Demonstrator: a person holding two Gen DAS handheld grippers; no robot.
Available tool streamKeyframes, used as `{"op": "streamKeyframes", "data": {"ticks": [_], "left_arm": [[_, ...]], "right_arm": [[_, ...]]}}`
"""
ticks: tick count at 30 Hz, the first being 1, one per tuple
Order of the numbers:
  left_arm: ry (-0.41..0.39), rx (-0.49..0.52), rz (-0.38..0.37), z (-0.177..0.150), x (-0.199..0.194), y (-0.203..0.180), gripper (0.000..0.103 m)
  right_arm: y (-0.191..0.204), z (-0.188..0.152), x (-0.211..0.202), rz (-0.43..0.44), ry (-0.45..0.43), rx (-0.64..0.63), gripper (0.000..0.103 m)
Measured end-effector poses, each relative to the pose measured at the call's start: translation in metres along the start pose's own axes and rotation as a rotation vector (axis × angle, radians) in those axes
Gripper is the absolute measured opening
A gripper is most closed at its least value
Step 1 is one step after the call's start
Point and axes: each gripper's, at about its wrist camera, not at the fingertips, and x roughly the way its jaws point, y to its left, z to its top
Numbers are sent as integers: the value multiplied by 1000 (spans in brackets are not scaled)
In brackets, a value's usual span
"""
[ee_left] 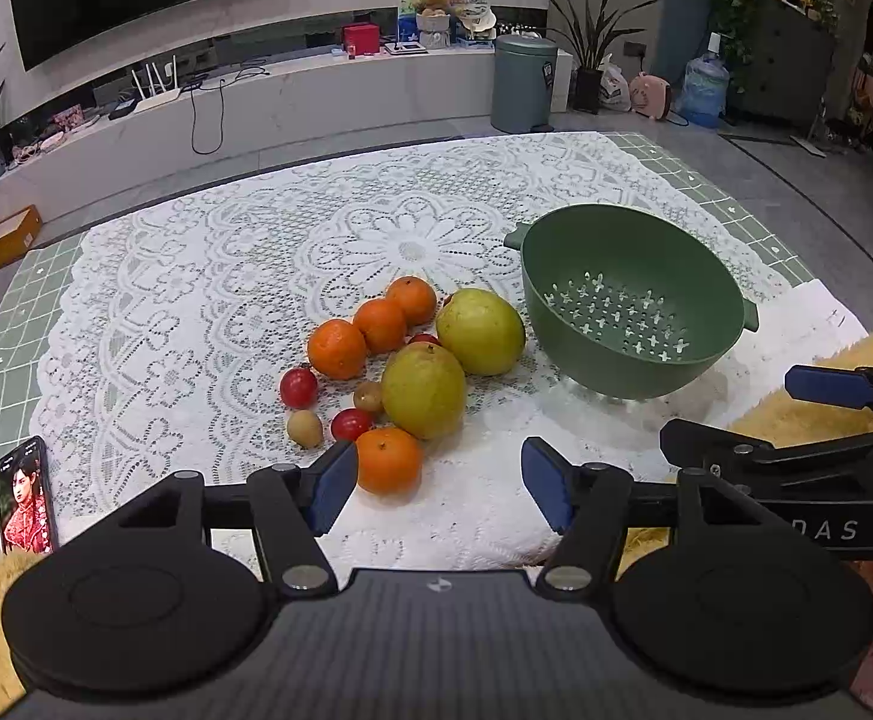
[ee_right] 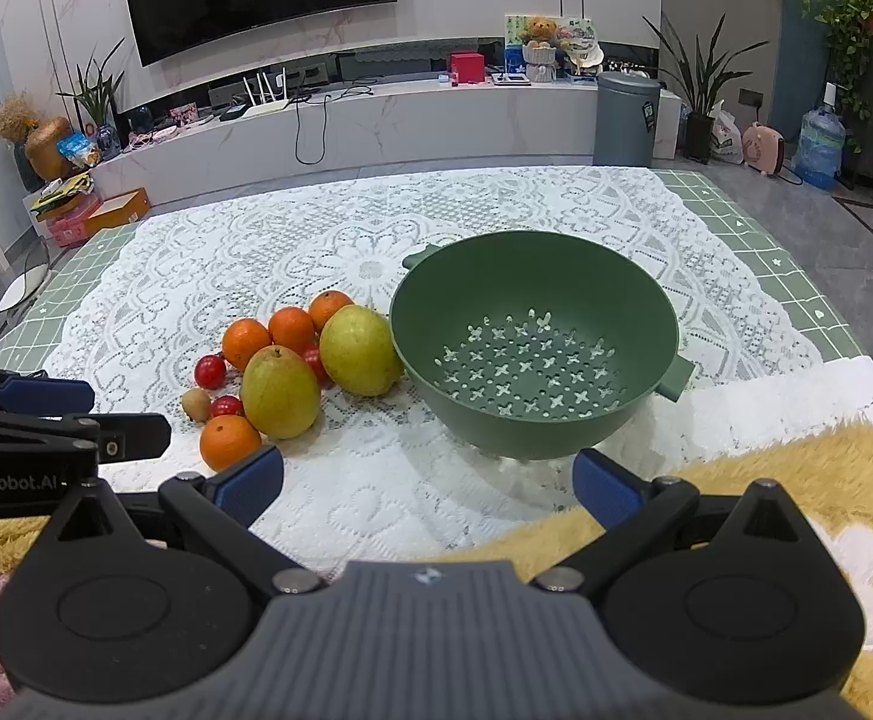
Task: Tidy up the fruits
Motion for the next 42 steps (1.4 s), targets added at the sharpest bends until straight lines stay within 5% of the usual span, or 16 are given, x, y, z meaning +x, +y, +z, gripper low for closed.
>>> {"op": "streamKeyframes", "data": {"ticks": [42], "left_arm": [[-5,17,48,3,-6,1,73]], "right_arm": [[1,-2,9,20,17,-4,99]]}}
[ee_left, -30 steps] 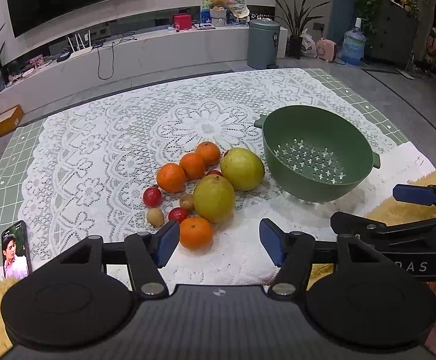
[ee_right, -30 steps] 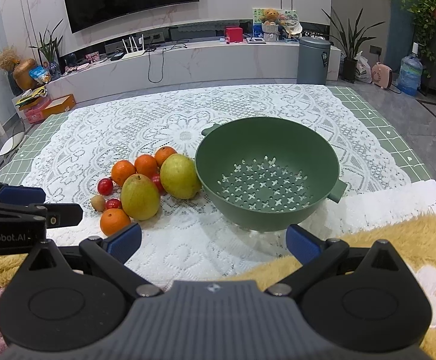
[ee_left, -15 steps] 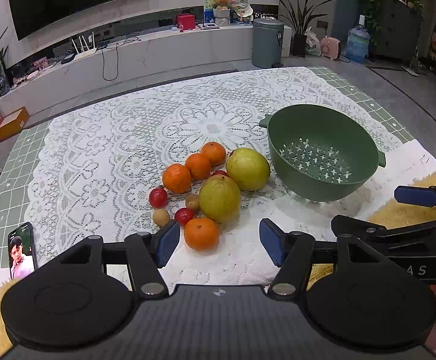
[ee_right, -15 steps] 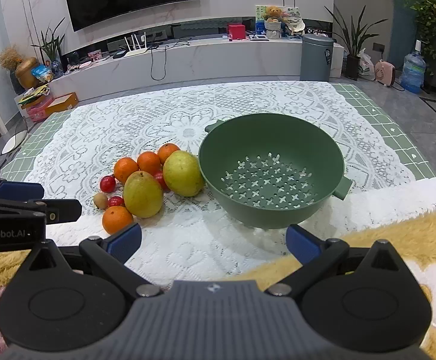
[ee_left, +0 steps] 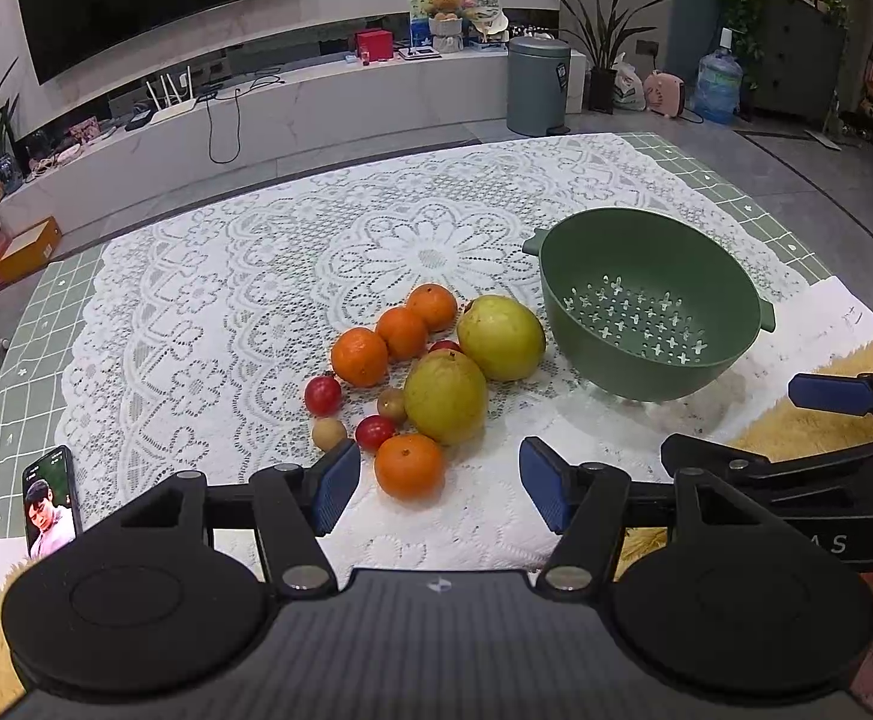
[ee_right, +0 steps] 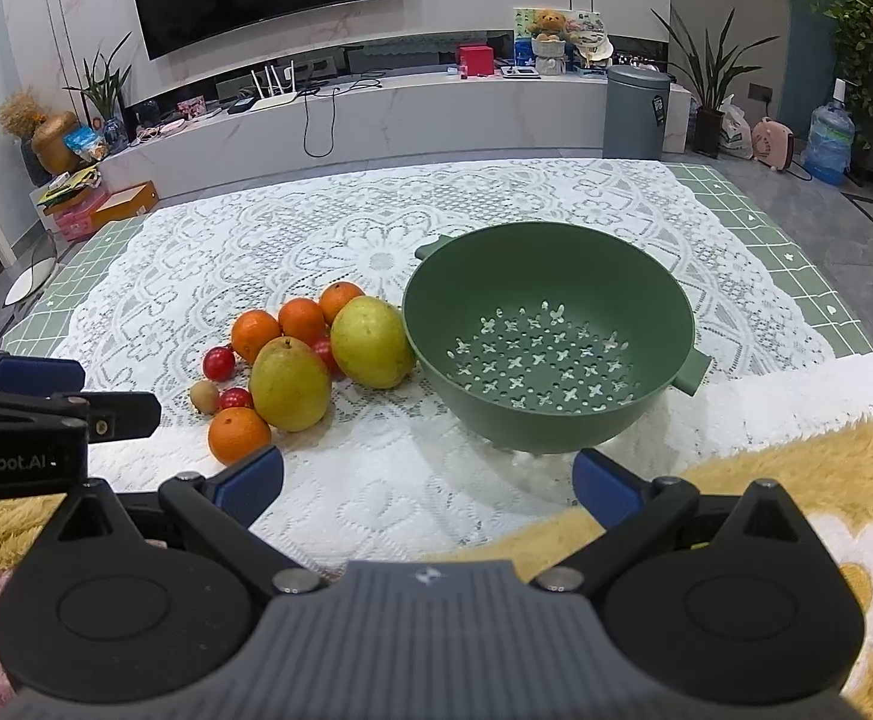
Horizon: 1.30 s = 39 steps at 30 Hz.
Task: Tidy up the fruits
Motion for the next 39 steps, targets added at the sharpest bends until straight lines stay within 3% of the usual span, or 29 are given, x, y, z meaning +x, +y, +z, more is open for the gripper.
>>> {"op": "streamKeyframes", "data": {"ticks": [15,20,24,29,39], "left_arm": [[3,11,0,0,0,1,73],[-18,55,-9,10,3,9,72],[-24,50,-19,20,12,26,61],[-8,52,-69,25,25,42,60],[34,26,-54,27,52,57,58]], "right_arm": [[2,0,3,17,-10,-5,99],[8,4,8,42,-59,-47,99],[15,12,18,65,-72,-91,91],[25,20,33,87,-67,-134,88],[35,31,65,92,-32,-152,88]]}}
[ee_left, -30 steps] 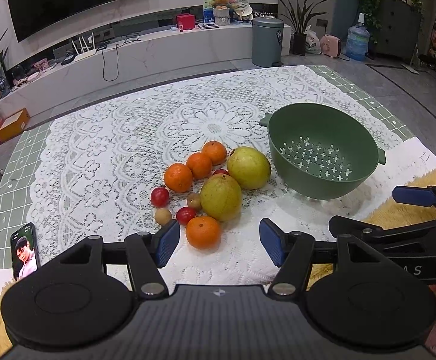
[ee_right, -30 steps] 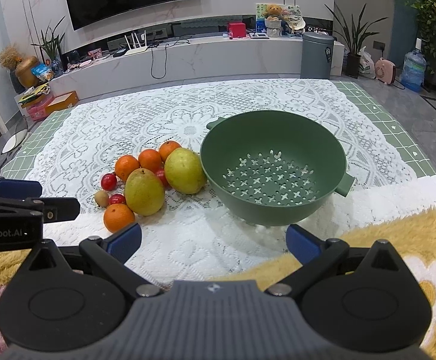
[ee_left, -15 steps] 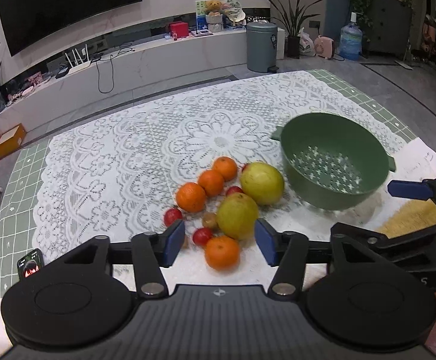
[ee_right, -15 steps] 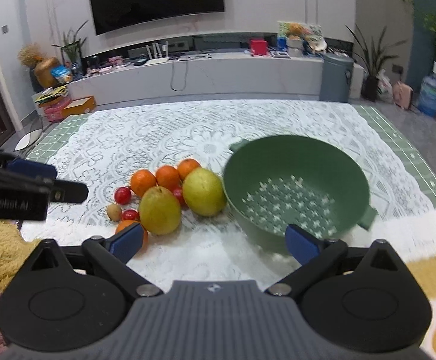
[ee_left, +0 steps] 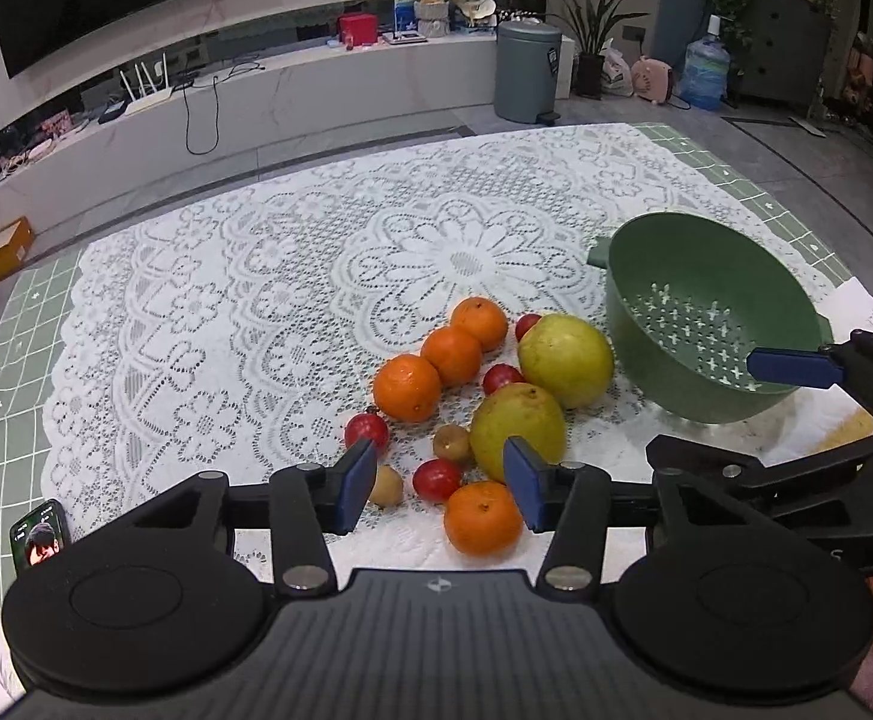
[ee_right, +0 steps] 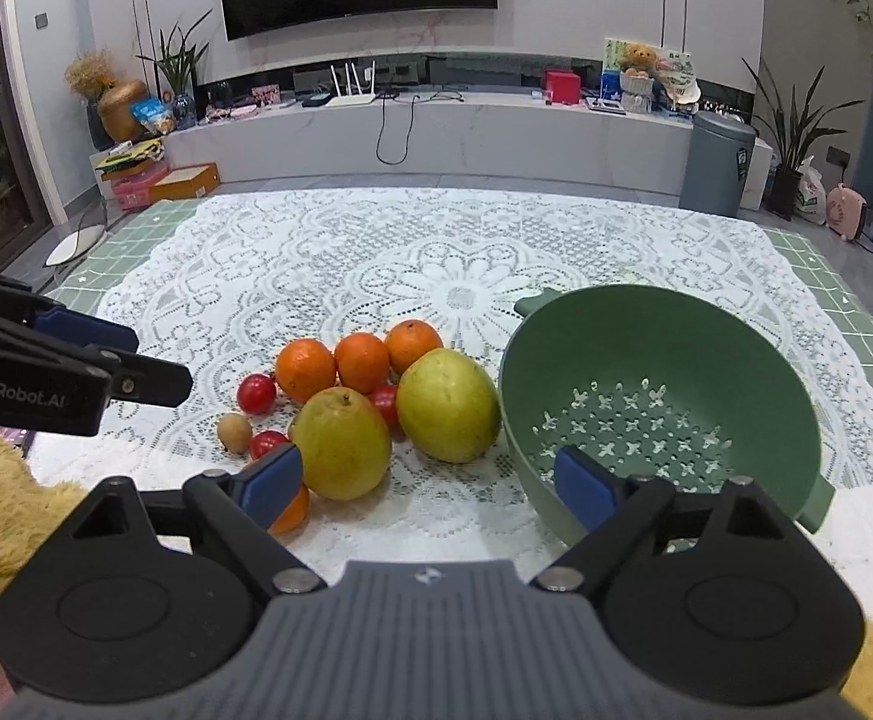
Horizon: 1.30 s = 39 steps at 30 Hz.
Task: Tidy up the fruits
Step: 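Close the left tool on the yellow pear while the right tool grasps the green pear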
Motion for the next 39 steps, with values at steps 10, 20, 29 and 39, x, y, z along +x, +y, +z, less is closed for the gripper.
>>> {"op": "streamKeyframes", "data": {"ticks": [10,20,29,39], "left_arm": [[16,5,-7,3,11,0,58],[59,37,-176,1,35,-17,59],[115,40,-186,4,64,-21,58],[143,22,-237,5,88,-17,62]], "right_arm": [[1,3,13,4,7,-29,87],[0,11,30,27,-33,-336,71],[12,7,59,59,-14,-645,65],[24,5,86,68,12,-907,65]]}}
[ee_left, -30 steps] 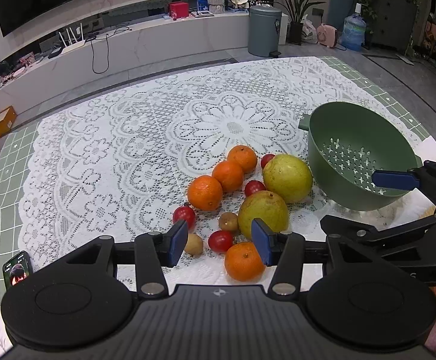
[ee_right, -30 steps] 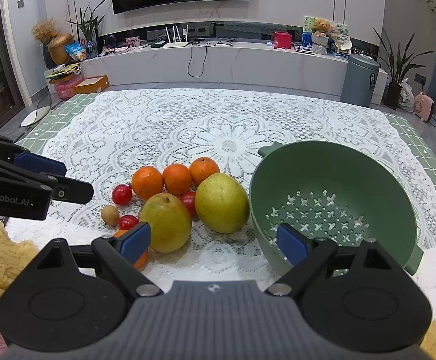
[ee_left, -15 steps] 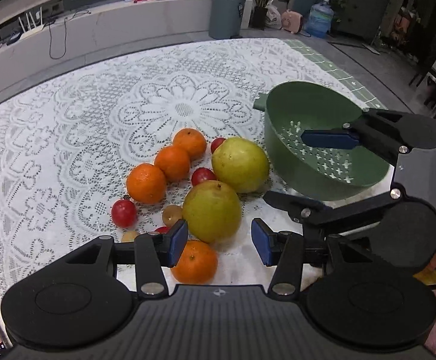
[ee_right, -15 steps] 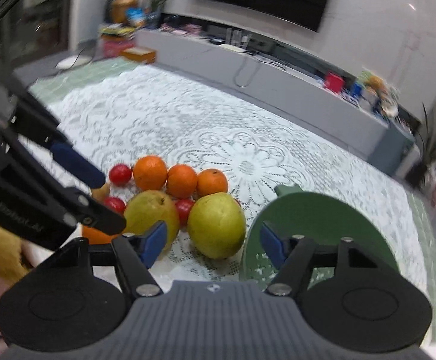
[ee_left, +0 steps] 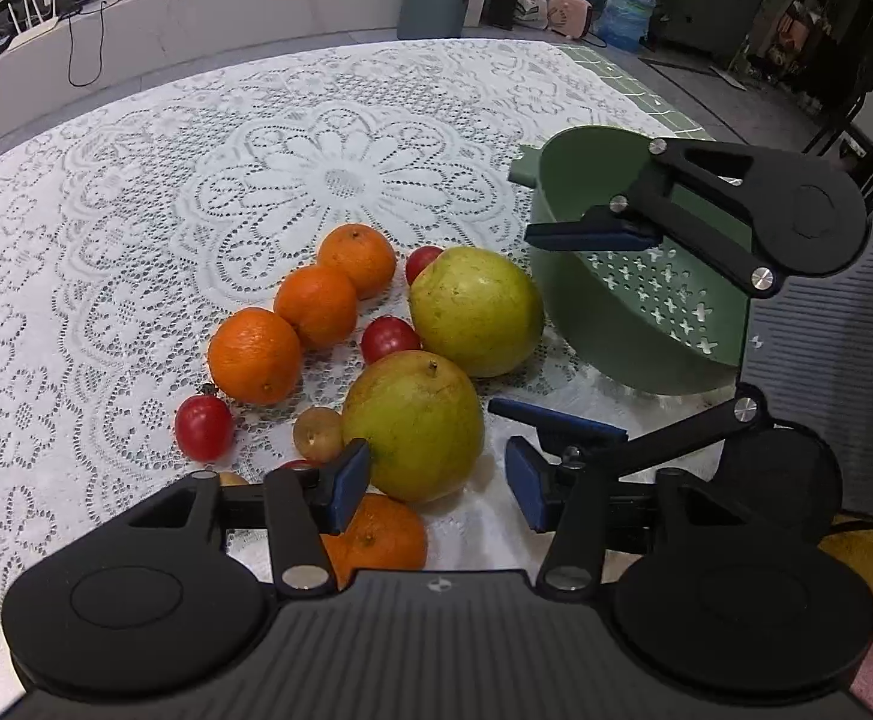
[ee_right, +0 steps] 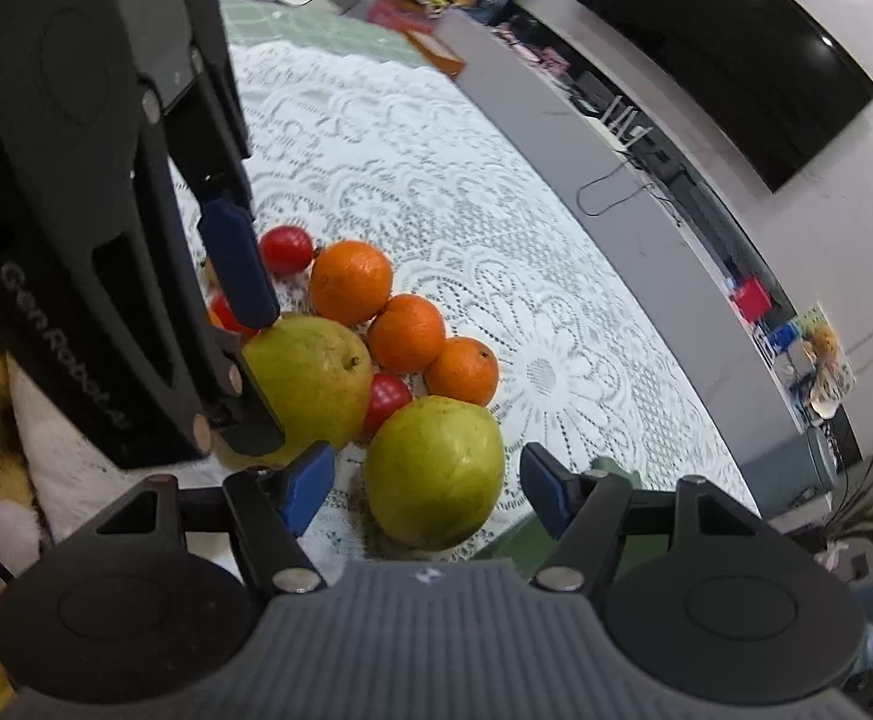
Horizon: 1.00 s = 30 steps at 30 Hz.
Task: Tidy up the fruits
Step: 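Close the left tool on the yellow pear while the right tool grasps the green pear, then lift both pears and carry them over the green colander with both tools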
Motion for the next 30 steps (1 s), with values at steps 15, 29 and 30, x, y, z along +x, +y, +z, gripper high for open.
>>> {"op": "streamKeyframes", "data": {"ticks": [15,29,30], "left_arm": [[-13,13,45,-2,20,10,68],[-48,-63,9,0,21,19,72],[-50,-66,10,0,21,19,72]], "right_arm": [[23,-6,24,-109,-21,-136,64],[33,-4,34,-201,15,-203,66],[31,-4,35,-206,21,-196,69]]}}
